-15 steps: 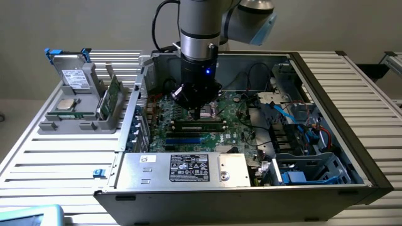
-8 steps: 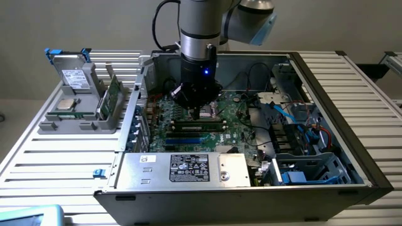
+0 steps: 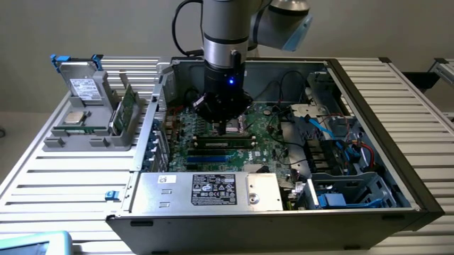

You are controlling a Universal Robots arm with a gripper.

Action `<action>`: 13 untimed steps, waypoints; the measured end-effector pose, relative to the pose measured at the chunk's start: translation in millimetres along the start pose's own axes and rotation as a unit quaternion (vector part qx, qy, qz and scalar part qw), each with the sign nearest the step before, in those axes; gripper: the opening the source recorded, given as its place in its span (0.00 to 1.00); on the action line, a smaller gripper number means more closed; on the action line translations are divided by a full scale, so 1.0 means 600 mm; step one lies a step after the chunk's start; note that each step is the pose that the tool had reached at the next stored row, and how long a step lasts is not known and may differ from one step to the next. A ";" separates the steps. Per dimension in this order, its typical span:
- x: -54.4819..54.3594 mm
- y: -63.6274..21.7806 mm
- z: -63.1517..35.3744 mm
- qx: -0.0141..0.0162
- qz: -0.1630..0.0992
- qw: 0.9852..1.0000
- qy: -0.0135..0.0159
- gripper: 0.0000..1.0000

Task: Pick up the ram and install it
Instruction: 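Press down the ram until it locks into place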

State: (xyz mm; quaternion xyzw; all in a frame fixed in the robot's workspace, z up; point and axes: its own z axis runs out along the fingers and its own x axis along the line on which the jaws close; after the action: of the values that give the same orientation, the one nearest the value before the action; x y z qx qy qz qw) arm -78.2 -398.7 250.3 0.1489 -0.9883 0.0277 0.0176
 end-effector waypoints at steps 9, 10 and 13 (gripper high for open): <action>0.000 0.000 0.000 0.007 0.039 0.999 -0.020 0.11; 0.000 0.000 0.000 0.007 0.045 0.999 -0.021 0.11; 0.000 0.000 0.000 0.007 0.067 0.998 -0.020 0.11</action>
State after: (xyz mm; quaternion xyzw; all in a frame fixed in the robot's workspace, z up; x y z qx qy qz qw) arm -78.2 -398.7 250.4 0.0834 -0.9960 0.0326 -0.0052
